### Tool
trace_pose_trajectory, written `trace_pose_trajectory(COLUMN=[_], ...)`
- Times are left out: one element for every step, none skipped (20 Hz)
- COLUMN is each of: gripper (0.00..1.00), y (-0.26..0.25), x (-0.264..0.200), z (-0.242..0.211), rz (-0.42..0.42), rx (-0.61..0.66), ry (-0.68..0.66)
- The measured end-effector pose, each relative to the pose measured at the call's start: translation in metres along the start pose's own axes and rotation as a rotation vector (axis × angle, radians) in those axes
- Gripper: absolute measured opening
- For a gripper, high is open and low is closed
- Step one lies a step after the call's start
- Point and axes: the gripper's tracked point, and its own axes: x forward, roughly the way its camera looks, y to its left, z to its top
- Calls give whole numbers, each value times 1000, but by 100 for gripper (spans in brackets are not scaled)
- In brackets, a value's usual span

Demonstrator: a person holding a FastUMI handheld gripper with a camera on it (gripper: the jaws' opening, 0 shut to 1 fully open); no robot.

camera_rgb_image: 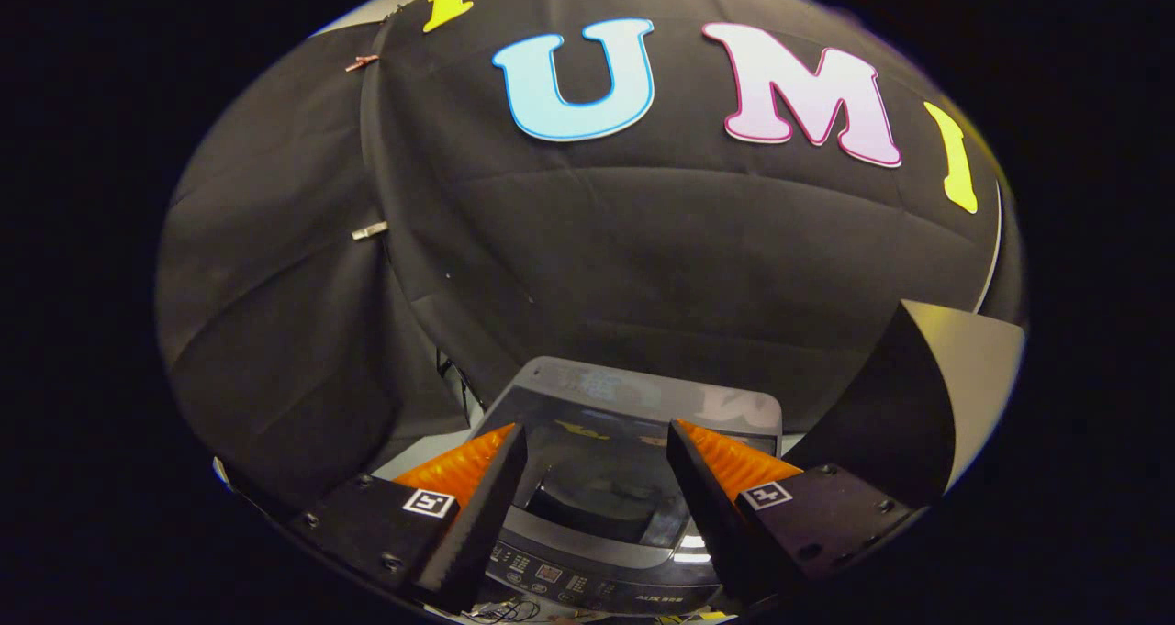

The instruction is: Put the clothes into the washing machine and then close the washing machine lid.

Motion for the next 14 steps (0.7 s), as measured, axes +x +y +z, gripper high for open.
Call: trace_pose_trajectory(gripper=[97,97,97,97,97,96,96,97,96,97,96,96,96,96], y=[0,0,0,-3,-5,-10,-14,-19,-26,-28,-35,-45,-54,-62], x=[-10,-28,-41,-54,-69,-84,-100,-116,-132,-151,-168,-186,-202,-218], z=[8,17,26,36,46,55,63,70,77,83,90,97,101,102], rz=[7,13,15,19,20,21,20,19,19,16,12,7,1,-7], rx=[0,-4,-12,-20,-27,-34,-41,-48,-56,-64,-72,-78,-82,-87], ry=[-23,-48,-75,-105,-137,-169,-200,-232,-265,-301,-339,-375,-406,-432])
